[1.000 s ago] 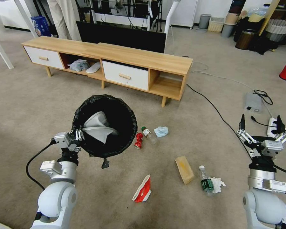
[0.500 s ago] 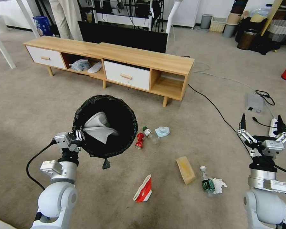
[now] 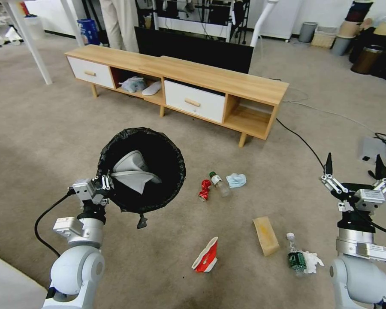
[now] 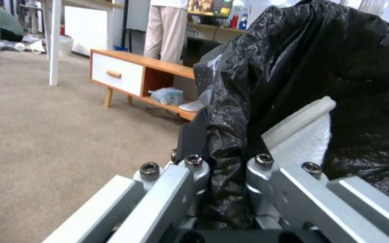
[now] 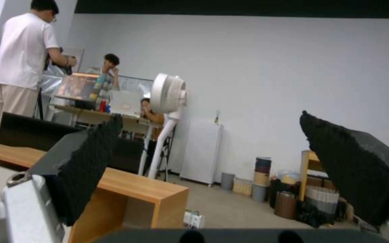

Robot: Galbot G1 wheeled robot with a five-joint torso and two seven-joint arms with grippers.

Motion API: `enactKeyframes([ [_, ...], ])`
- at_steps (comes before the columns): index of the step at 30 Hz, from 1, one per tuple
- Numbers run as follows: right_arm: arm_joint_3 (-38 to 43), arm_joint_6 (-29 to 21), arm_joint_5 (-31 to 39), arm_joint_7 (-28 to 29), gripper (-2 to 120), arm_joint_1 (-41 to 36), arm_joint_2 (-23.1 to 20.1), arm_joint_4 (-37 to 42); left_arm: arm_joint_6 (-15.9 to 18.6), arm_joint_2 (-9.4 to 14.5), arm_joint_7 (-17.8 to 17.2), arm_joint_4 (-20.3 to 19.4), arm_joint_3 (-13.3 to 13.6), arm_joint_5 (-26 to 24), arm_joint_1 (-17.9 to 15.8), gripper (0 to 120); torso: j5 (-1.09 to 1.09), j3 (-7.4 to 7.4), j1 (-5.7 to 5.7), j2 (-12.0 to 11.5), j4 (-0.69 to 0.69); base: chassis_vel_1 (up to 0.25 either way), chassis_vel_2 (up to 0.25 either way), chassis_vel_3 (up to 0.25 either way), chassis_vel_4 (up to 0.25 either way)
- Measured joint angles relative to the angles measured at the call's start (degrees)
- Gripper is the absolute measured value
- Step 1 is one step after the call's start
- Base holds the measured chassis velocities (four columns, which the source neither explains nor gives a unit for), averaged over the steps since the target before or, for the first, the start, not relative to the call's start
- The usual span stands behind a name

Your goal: Pick up the trash bin and place the garbage on the floor into it.

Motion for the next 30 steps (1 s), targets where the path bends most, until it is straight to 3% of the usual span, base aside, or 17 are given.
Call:
enactKeyframes([
  [14,-0.6,-3.6,3.7,0.7,100,0.8,-3.9,-1.3,-0.3,-0.1,-0.2,-0.2,0.0,0.7,-0.1,4,0.01,0.0,0.0,0.0,0.0,0.0,0.0,0.0,0.0],
  [21,-3.2,-12.1,13.2,6.1,100,1.7,-12.7,-0.1,0.1,0.3,-0.2,-0.5,-0.1,0.7,-0.1,4,0.03,0.0,0.0,0.0,0.0,0.0,0.0,0.0,0.0],
  [22,-4.2,-15.8,18.0,8.5,100,2.3,-17.2,1.4,0.4,0.4,-0.3,-0.6,0.0,0.6,-0.2,4,0.0,0.0,0.0,0.0,0.0,0.0,0.0,0.0,0.0],
  [23,-4.2,-15.8,18.0,8.5,100,2.3,-17.2,1.4,0.4,0.4,-0.3,-0.6,0.0,0.6,-0.2,4,0.0,0.0,0.0,0.0,0.0,0.0,0.0,0.0,0.0],
  [25,-6.4,-22.1,25.1,12.4,100,3.6,-24.6,4.3,0.7,0.4,-0.3,-0.7,0.2,0.6,-0.2,4,-0.01,0.0,0.0,0.0,0.0,0.0,0.0,0.0,0.0],
  [26,-6.4,-22.1,25.1,12.4,100,3.6,-24.6,4.3,0.7,0.4,-0.3,-0.7,0.2,0.6,-0.2,4,-0.01,0.0,0.0,0.0,0.0,0.0,0.0,0.0,0.0],
  [28,-9.7,-29.7,31.9,17.3,100,5.9,-29.5,7.0,0.8,0.4,-0.2,-0.7,0.6,0.7,-0.3,4,-0.01,0.01,0.0,0.0,0.02,0.0,0.0,0.0,0.0],
  [30,-11.3,-32.6,35.1,19.4,100,7.2,-31.1,7.9,1.0,0.4,-0.2,-0.7,0.8,0.7,-0.3,4,0.01,0.01,0.0,0.0,0.01,0.0,0.0,0.0,0.0],
])
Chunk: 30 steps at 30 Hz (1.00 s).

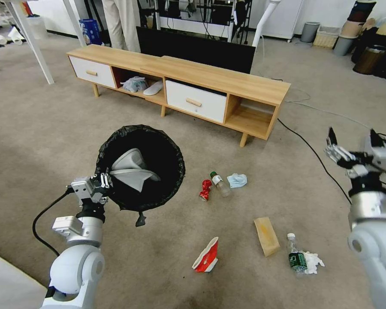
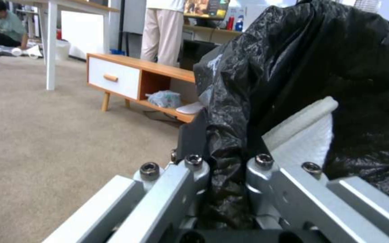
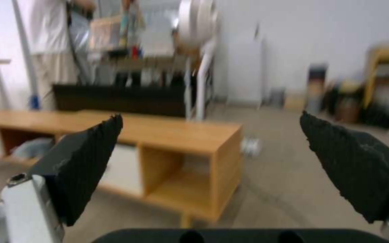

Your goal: Pick up the trash bin and place the garbage on the floor into it.

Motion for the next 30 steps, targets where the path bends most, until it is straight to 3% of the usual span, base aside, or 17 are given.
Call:
enactKeyframes([
  [1,0.0,0.0,0.0,0.0,100,0.0,0.0,0.0,0.0,0.0,0.0,0.0,0.0,0.0,0.0,4,0.0,0.0,0.0,0.0,0.0,0.0,0.0,0.0,0.0],
  [4,-4.1,-8.0,9.9,3.7,100,1.9,-3.7,1.9,0.7,0.1,0.2,0.0,1.0,0.2,-0.3,4,-0.01,0.0,0.0,0.0,0.01,0.0,0.0,0.0,0.0],
  [7,-6.6,-12.4,14.4,4.9,100,2.3,-4.9,2.4,1.7,0.4,0.6,0.0,1.7,0.2,-0.5,4,-0.01,0.0,0.0,0.0,-0.02,0.0,0.0,0.0,0.0],
  [20,-14.5,-23.1,23.9,4.4,100,5.6,-5.5,-0.6,3.9,0.9,1.0,-0.2,3.0,-0.5,-0.1,4,-0.01,0.0,0.0,0.0,-0.01,0.0,0.0,0.0,0.0],
  [22,-16.9,-28.3,28.6,4.1,100,7.2,-6.3,-1.5,4.0,0.7,1.0,-0.2,2.9,-0.5,0.1,4,-0.01,0.0,0.0,0.0,0.0,0.0,0.0,0.0,0.0],
  [25,-18.5,-32.0,32.1,4.6,100,8.3,-6.4,-2.0,4.0,0.3,1.2,-0.2,2.9,-0.5,0.1,4,-0.01,0.0,0.0,0.0,-0.01,0.0,0.0,0.0,0.0],
  [30,-22.4,-35.5,34.5,6.0,100,9.9,-5.6,-3.1,4.0,-0.2,1.3,-0.1,2.9,-0.3,0.2,4,-0.02,0.0,0.0,0.0,-0.01,0.0,0.0,0.0,0.0],
])
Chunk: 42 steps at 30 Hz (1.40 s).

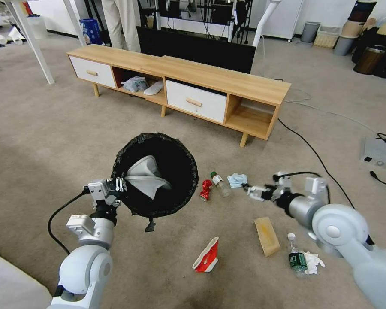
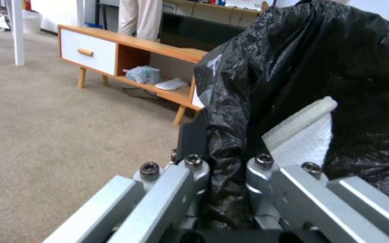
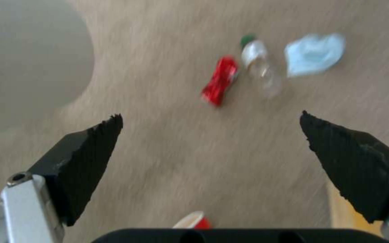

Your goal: Pick up the trash bin and place the garbage on the floor into it.

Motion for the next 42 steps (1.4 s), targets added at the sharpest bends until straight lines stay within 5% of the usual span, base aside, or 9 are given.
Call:
enactKeyframes([
  [15,-14.0,-1.8,3.7,6.3,100,7.0,4.8,-7.5,0.2,-0.1,-0.1,0.7,-0.2,0.0,0.2,4,0.0,0.0,0.0,0.0,0.0,0.0,0.0,0.0,0.0],
  [42,-25.1,-1.4,3.5,5.4,100,10.2,7.6,-13.6,0.2,0.1,-0.1,1.1,-0.1,-0.1,0.3,4,0.01,0.0,0.0,0.0,0.0,0.0,0.0,0.0,0.0],
])
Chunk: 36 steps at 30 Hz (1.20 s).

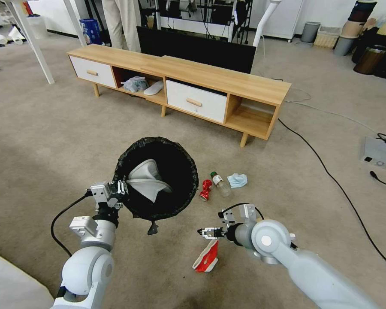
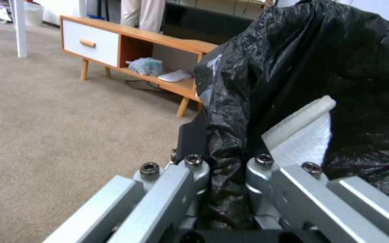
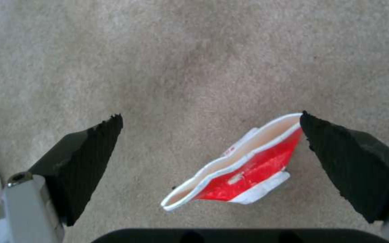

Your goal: Pick up the trash bin and place the garbage on the floor into it.

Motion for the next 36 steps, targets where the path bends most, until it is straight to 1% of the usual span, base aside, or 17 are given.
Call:
enactKeyframes([
  [8,1.8,0.1,-1.8,-0.2,100,-1.5,1.0,-2.2,-0.2,-0.1,0.1,0.4,0.1,0.0,-0.1,4,0.0,0.0,0.0,0.0,0.0,0.0,0.0,0.0,0.0],
  [11,3.3,1.0,-3.4,-1.0,100,-3.0,0.9,-2.6,-0.3,0.0,0.1,0.5,0.0,0.0,-0.1,4,0.0,0.0,0.0,0.0,0.0,0.0,0.0,0.0,0.0],
  [19,5.6,1.6,-3.7,-1.5,100,-4.6,1.1,-3.8,-0.5,0.1,0.2,0.6,0.0,0.0,-0.3,4,0.0,0.0,0.0,0.0,0.0,0.0,0.0,0.0,0.0],
  [25,5.7,1.5,-3.7,-1.4,100,-4.1,2.1,-5.2,-0.5,0.1,0.2,0.7,0.2,0.0,-0.5,4,0.0,0.0,0.0,0.0,0.0,0.0,0.0,0.0,0.0],
  [27,4.8,1.0,-3.7,-0.7,100,-3.4,3.0,-6.9,-0.5,0.0,0.2,0.9,0.2,0.1,-0.4,4,0.0,0.0,0.0,0.0,0.0,0.0,0.0,0.0,0.0],
  [36,3.2,0.8,-4.7,-0.8,100,-2.4,4.4,-10.0,-0.7,0.1,0.2,1.1,-0.1,0.0,-0.4,4,-0.01,0.0,0.0,0.0,0.0,0.0,0.0,0.0,0.0],
])
